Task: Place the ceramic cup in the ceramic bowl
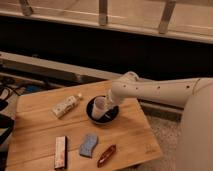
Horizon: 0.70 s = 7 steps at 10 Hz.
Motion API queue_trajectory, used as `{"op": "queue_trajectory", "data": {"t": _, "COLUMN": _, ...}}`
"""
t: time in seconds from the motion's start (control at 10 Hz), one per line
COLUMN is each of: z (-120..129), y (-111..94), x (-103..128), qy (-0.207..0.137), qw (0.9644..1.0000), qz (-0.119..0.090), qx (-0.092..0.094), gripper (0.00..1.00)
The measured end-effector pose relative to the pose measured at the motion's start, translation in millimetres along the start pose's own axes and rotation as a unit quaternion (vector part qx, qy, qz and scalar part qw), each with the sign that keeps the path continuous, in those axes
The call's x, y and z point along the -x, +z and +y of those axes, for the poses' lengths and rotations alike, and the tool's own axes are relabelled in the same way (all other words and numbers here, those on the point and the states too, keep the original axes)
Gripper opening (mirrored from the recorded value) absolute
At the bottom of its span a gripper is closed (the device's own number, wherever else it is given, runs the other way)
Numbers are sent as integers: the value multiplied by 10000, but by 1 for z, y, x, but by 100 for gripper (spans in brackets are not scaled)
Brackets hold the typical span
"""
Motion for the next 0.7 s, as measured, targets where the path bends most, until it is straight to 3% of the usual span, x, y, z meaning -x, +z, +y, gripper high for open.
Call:
{"op": "queue_trajectory", "data": {"t": 0.2, "z": 5, "y": -1, "x": -2, "qy": -54, "qw": 10000, "qz": -32, "qx": 4, "gripper": 15}}
{"op": "queue_trajectory", "data": {"t": 0.7, "z": 3, "y": -6, "x": -3, "qy": -35, "qw": 10000, "qz": 3, "qx": -13, "gripper": 65}}
